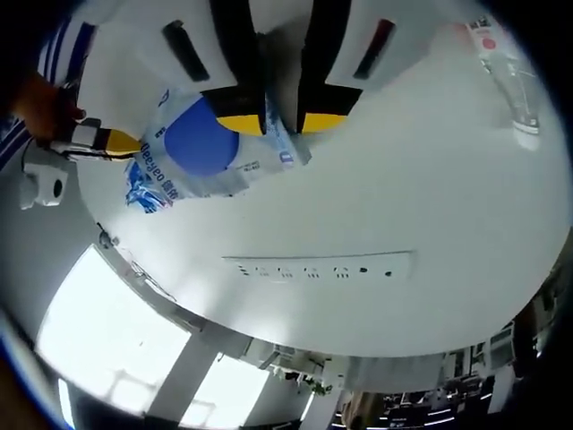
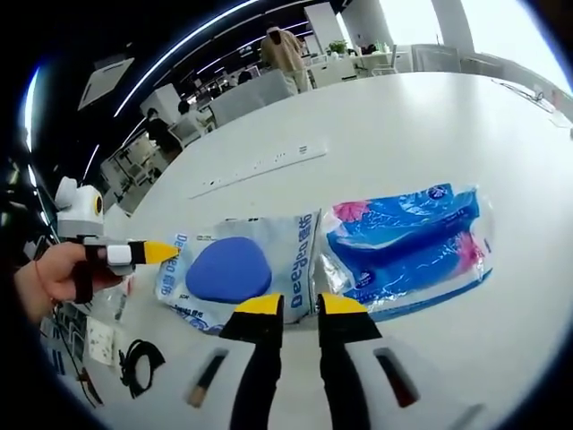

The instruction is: Arrange the tabletop items into an orderly group along one side of the table until the central work area is clear of visible clutter.

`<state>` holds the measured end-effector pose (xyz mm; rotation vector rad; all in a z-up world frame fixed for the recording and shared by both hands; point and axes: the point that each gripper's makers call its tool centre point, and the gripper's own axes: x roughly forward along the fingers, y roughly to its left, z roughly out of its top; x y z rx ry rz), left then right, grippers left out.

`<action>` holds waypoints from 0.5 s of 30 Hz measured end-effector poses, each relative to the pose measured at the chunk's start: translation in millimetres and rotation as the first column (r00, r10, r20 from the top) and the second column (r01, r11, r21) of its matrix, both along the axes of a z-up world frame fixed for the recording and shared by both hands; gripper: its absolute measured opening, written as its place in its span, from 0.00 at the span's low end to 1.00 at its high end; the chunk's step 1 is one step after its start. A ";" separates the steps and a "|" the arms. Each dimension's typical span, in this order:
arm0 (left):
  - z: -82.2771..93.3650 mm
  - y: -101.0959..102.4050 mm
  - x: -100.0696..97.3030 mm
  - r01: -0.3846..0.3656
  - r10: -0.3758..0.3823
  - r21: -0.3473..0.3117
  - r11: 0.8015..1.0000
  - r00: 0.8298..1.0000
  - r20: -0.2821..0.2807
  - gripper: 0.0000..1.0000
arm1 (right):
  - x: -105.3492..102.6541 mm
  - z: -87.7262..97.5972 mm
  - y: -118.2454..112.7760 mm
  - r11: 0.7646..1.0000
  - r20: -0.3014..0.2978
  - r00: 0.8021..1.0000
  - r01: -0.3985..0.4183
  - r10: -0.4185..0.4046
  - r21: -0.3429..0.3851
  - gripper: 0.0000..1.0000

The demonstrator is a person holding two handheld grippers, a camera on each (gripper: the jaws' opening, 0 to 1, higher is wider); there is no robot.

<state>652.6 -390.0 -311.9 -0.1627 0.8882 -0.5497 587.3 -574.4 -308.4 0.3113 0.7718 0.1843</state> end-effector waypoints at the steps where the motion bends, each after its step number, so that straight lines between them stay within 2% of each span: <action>1: 0.3 0.3 -0.4 0.000 0.000 0.002 1.000 1.000 0.000 0.14 | -0.4 0.5 0.0 1.000 0.001 1.000 0.000 0.000 0.000 0.14; 15: 8.9 4.7 -1.8 0.009 -0.009 0.013 1.000 1.000 0.025 0.24 | -5.7 7.0 -3.2 1.000 0.011 1.000 0.006 -0.006 -0.014 0.20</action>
